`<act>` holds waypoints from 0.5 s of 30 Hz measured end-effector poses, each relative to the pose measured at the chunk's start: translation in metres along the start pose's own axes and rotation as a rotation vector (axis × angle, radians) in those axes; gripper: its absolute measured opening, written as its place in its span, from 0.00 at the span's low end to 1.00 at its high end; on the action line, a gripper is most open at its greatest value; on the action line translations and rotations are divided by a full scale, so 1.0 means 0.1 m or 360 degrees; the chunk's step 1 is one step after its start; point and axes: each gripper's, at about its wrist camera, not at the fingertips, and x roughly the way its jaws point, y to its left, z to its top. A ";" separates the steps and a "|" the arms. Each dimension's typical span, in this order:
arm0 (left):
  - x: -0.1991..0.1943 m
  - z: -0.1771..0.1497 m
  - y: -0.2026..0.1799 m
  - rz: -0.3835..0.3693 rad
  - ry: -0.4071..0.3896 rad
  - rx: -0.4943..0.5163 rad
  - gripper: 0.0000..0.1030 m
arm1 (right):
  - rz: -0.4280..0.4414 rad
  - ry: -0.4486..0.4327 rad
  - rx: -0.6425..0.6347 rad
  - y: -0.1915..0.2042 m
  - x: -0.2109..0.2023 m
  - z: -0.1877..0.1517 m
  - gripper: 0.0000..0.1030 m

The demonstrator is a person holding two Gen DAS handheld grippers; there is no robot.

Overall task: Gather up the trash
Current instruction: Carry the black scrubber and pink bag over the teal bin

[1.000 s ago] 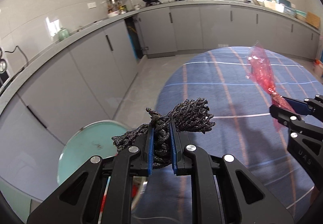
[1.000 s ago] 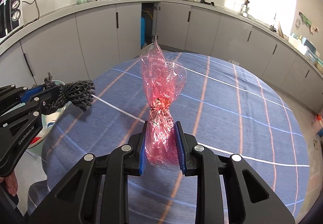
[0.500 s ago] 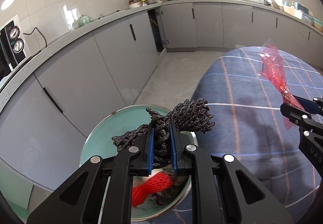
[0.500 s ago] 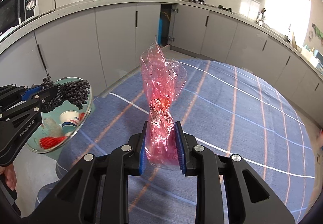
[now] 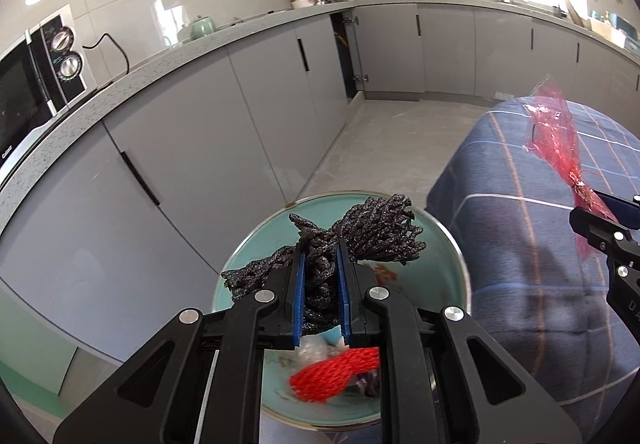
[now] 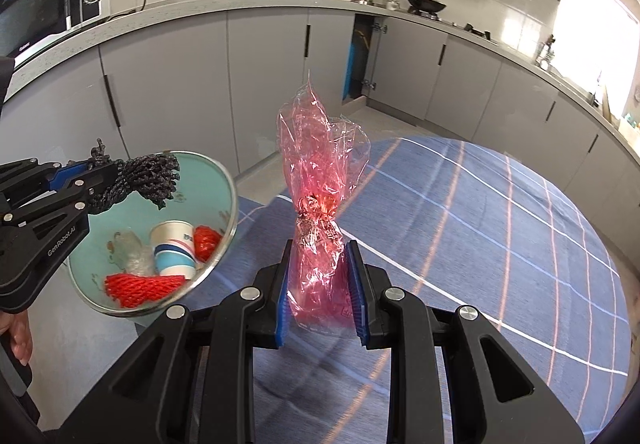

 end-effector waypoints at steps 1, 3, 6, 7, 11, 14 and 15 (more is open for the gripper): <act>0.00 0.00 0.02 0.0005 0.0002 -0.0005 0.15 | 0.0011 -0.0003 -0.0010 0.04 0.00 0.01 0.24; 0.00 -0.02 0.07 0.0021 0.0005 -0.0016 0.15 | 0.0025 -0.0005 -0.0028 0.10 0.01 0.03 0.24; 0.00 -0.04 0.13 0.0043 0.0006 -0.0031 0.15 | 0.0043 -0.0007 -0.0048 0.17 0.02 0.06 0.24; 0.00 -0.05 0.15 0.0050 0.0006 -0.0036 0.15 | 0.0049 -0.0007 -0.0058 0.20 0.03 0.07 0.24; 0.01 -0.06 0.24 0.0071 0.0011 -0.0058 0.15 | 0.0067 -0.0008 -0.0082 0.28 0.03 0.09 0.24; 0.01 -0.08 0.29 0.0084 0.0012 -0.0069 0.15 | 0.0075 -0.0012 -0.0092 0.32 0.04 0.10 0.24; 0.02 -0.07 0.30 0.0088 0.0013 -0.0071 0.15 | 0.0078 -0.0013 -0.0096 0.34 0.05 0.11 0.24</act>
